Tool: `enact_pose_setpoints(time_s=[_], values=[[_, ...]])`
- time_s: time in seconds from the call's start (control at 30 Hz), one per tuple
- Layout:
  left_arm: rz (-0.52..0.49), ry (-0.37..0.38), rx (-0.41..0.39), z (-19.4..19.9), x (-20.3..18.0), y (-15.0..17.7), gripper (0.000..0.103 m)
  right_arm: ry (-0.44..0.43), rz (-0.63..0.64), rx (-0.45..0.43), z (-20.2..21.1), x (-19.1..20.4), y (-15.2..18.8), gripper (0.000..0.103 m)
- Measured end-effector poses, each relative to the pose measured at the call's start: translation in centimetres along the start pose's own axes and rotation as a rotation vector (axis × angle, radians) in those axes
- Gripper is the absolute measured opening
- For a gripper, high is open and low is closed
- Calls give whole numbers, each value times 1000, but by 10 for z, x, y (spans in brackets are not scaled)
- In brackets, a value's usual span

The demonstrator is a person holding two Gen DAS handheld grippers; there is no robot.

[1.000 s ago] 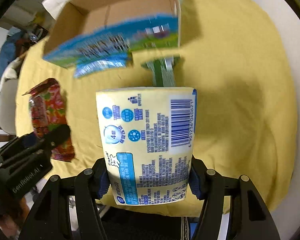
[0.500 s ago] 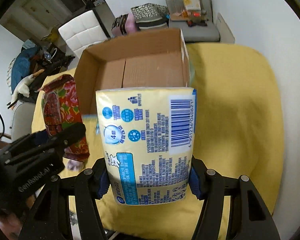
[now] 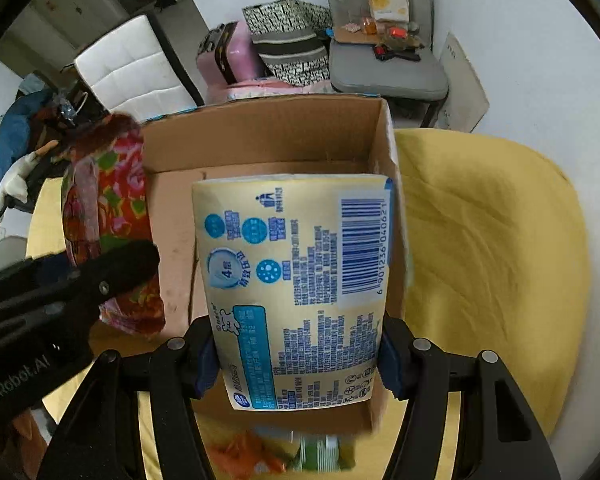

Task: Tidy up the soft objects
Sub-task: 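Carry both items into the box and open both grippers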

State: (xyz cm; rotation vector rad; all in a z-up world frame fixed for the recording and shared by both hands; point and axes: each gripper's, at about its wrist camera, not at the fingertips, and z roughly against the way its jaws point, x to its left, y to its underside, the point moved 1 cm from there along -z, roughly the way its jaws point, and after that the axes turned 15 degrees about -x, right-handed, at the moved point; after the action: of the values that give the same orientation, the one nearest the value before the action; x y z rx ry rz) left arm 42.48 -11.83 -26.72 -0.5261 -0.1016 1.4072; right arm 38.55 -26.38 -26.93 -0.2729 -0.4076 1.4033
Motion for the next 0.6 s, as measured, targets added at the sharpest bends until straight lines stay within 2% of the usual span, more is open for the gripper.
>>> enact_pose_setpoints(time_s=[0.23, 0.5, 0.6], values=[[20, 29, 109, -58, 13, -10, 44, -17, 31, 57, -62, 3, -20, 65], [39, 43, 158, -90, 22, -10, 44, -48, 72, 113, -104, 16, -32, 65], [51, 35, 175, -99, 25, -11, 44, -29, 68, 137, -117, 16, -31, 65]])
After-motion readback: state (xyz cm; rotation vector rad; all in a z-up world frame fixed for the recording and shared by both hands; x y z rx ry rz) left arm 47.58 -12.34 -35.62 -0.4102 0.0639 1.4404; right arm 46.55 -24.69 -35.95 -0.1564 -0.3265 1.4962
